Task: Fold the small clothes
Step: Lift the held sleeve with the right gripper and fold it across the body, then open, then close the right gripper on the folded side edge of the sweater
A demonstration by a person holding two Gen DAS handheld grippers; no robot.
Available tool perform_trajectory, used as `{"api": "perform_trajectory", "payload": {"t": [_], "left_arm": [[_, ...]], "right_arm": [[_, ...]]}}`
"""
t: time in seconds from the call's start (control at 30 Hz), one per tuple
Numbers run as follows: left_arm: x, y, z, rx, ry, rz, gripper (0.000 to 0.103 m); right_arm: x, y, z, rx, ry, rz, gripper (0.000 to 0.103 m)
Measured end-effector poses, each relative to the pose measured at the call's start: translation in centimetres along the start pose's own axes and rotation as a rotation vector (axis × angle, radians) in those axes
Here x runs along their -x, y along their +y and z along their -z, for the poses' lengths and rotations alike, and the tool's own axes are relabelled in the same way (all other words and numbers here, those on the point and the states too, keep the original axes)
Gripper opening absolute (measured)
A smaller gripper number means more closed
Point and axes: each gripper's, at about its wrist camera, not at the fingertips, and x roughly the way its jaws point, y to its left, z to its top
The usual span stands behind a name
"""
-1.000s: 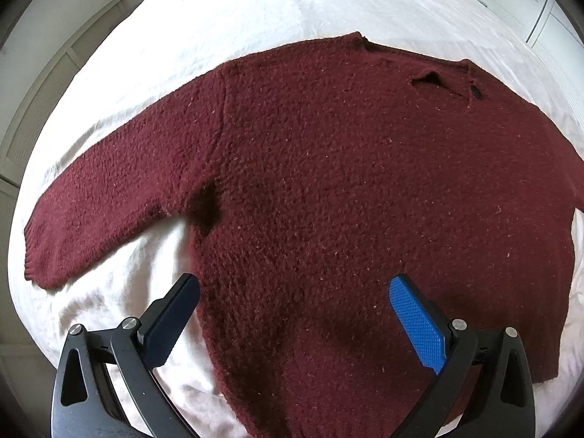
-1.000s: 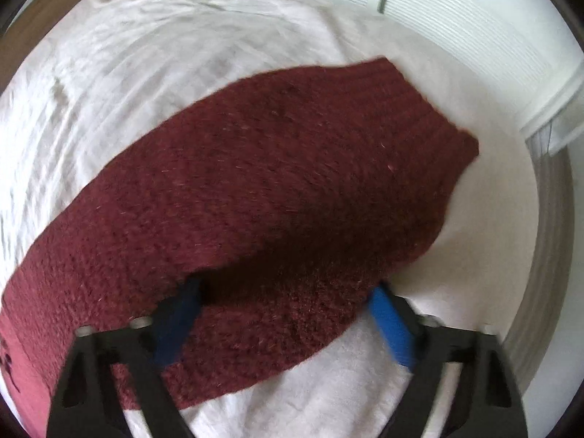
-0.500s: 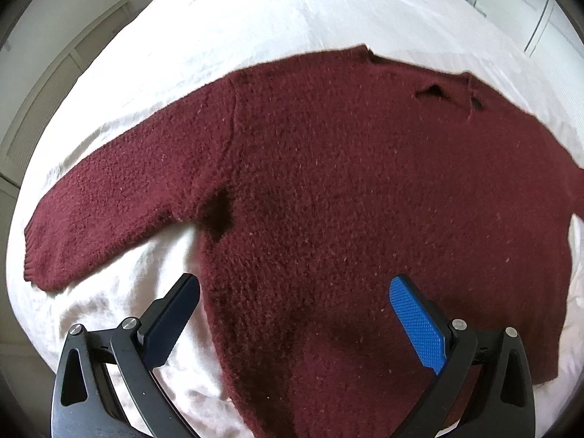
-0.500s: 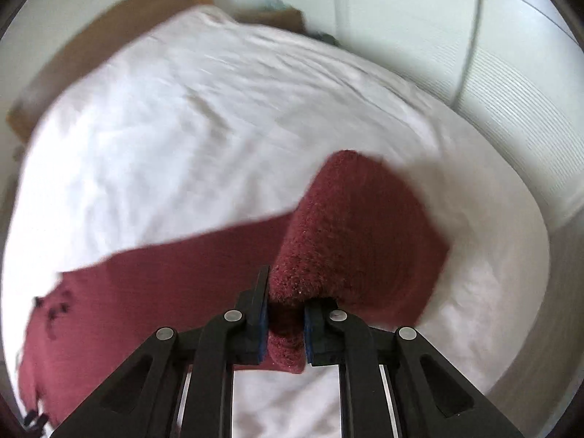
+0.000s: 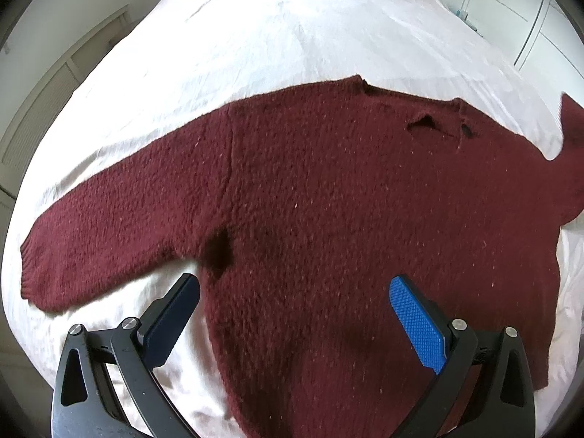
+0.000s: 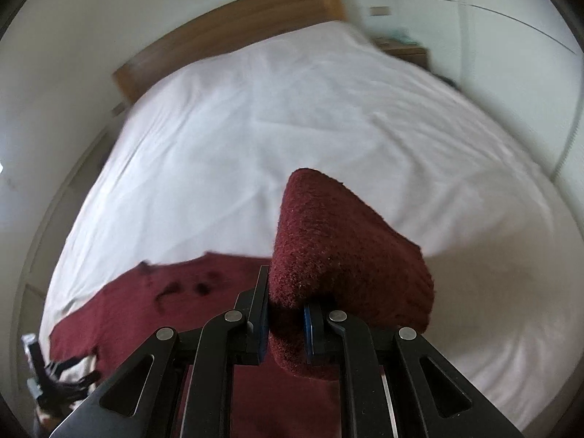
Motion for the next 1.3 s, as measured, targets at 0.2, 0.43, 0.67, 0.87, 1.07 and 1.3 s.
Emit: {"api": "perform_trajectory", "payload": {"t": [0.2,0.43,0.67,0.87,1.07,1.3], "left_arm": [[-0.9,0.4,-1.0,0.019,0.009,0.028,0.102],[-1.2,1.3,-2.1,0.018,-0.001,0.006,0.102],[-2.6,2.3,-2.1,0.037,0.03,-0.004,0.102],[-3.9,2.1,-2.1,0.023,0.057,-0.015,0.102],[-4.3,1.9,-2.4,0.017,0.063,-0.036,0.102],[-4.9,0.6,-2.6,-0.013,0.073,-0.048,0.102]], "right_arm": [[-3.9,7.4,0.8,0.072,0.068,-0.102,0.014],[-8.1,14.7,3.3,0.156,0.159,-0.194,0.014],[-14.6,16.6,7.9,0.22,0.329,-0.126,0.016],[-18.3,15.6,10.9,0.21,0.443,-0.101,0.036],[-16.8,15.1,10.8,0.293,0.41,-0.037,0.077],[-13.5,10.5,10.5,0.305,0.376,0.017,0.08]]}}
